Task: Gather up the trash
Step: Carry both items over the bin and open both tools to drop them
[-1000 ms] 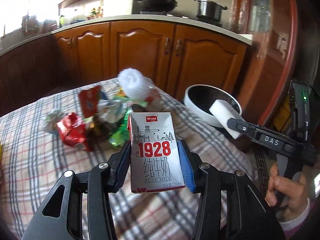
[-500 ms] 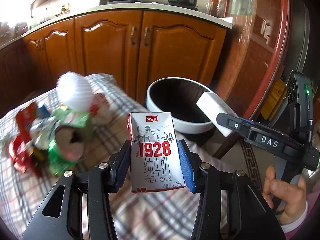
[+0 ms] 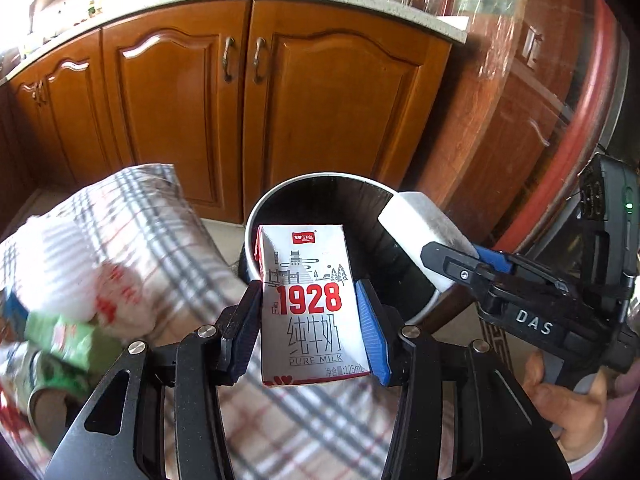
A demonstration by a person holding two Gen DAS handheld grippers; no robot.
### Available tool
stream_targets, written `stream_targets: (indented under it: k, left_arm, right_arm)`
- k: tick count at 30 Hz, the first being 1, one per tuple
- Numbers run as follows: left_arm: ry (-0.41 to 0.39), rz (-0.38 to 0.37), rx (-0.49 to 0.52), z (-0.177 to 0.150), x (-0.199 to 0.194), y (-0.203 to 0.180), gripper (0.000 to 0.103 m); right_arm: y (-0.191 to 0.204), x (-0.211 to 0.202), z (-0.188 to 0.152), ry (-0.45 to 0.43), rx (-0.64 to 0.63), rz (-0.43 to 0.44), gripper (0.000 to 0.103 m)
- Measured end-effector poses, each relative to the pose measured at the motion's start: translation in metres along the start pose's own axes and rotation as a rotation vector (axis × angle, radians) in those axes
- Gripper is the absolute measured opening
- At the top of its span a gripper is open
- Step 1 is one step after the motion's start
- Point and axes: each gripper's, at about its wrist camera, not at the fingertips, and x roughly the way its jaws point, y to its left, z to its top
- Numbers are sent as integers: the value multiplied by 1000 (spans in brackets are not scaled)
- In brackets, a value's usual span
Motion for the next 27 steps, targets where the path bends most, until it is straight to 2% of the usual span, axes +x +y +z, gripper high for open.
stream_targets:
  k: [5,12,15,16,17,18,19,20,24,27]
  left_arm:
    - [38,-16,4,16,23,-2,45]
    - [69,-9,12,28,48,-9,46]
    - [81,4,2,32,54,-8,47]
    - [83,7,2,33,55,-8,51]
    - [82,3,3,33,55,-7,59]
    - [77,6,3,33,53,-8,64]
    - [72,14,2,33,52,-8,76]
    - [64,21,1,33,49,-7,79]
    - [36,25,-10,23,31,-4,79]
    - [11,10,-33,8,13,0,79]
  right_arm:
    - [-10,16,12,35,-1,1,49]
    - [-22,37,25,72,-7,-4,49]
    - [-24,42,29,80,-5,2,52]
    - [-25,43,30,82,1,7,58]
    - [-26,45,31,86,8,12,67]
    - [-27,46,32,87,15,18,71]
    - [-28,46,32,83,23,23,74]
    - [-29,45,32,78,28,22,76]
    - [-33,37,30,55,61,39,76]
    - [-29,27,25,35,74,53,82]
